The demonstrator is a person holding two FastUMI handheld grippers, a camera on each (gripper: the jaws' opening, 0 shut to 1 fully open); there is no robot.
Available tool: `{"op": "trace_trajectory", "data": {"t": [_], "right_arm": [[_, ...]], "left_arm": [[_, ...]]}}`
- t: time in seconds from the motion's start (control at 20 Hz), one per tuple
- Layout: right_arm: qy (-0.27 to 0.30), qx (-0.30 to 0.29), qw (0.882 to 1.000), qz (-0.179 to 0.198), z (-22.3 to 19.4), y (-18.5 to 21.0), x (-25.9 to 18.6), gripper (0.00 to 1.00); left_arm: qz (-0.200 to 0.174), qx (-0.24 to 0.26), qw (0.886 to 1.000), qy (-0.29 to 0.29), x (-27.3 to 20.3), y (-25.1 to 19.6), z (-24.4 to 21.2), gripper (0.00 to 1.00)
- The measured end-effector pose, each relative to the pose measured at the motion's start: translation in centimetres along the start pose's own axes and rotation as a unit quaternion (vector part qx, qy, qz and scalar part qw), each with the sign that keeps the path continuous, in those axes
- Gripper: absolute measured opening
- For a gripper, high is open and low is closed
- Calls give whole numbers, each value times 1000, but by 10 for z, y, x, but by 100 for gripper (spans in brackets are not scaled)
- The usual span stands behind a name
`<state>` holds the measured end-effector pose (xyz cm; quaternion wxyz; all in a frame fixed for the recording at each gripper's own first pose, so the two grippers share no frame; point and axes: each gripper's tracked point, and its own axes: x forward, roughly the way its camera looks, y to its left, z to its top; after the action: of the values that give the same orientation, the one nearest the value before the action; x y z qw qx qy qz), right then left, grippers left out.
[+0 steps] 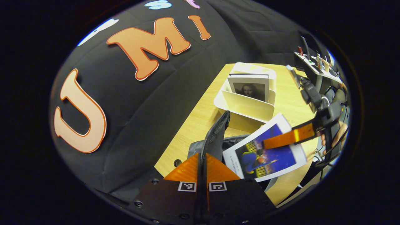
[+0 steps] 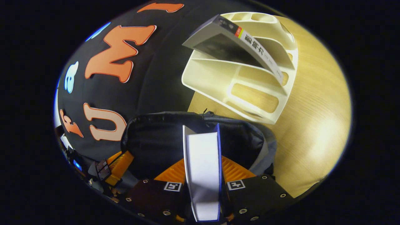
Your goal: Open the schoolbag, grab two books from the bookshelf and put them into the schoolbag.
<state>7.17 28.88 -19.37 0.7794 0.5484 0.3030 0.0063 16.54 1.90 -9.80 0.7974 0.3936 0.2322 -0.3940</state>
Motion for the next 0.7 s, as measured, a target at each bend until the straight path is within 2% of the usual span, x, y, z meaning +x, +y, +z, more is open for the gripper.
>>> {"op": "trace_trajectory", "data": {"t": [0.1, 0.35, 0.65, 0.7], "right_arm": [[-17, 19, 1000, 7, 1, 7, 17, 38], [-55, 35, 998, -4, 5, 9, 47, 39], [-70, 37, 997, -12, -4, 14, 80, 39], [-70, 39, 997, -14, -5, 15, 85, 29]], "left_arm": [[2, 2, 1000, -1, 0, -1, 0, 1], [19, 24, 1000, -2, -2, -2, -2, 1], [24, 52, 998, -7, -7, -12, 2, 1], [29, 59, 998, -6, -7, -11, 0, 1]]}}
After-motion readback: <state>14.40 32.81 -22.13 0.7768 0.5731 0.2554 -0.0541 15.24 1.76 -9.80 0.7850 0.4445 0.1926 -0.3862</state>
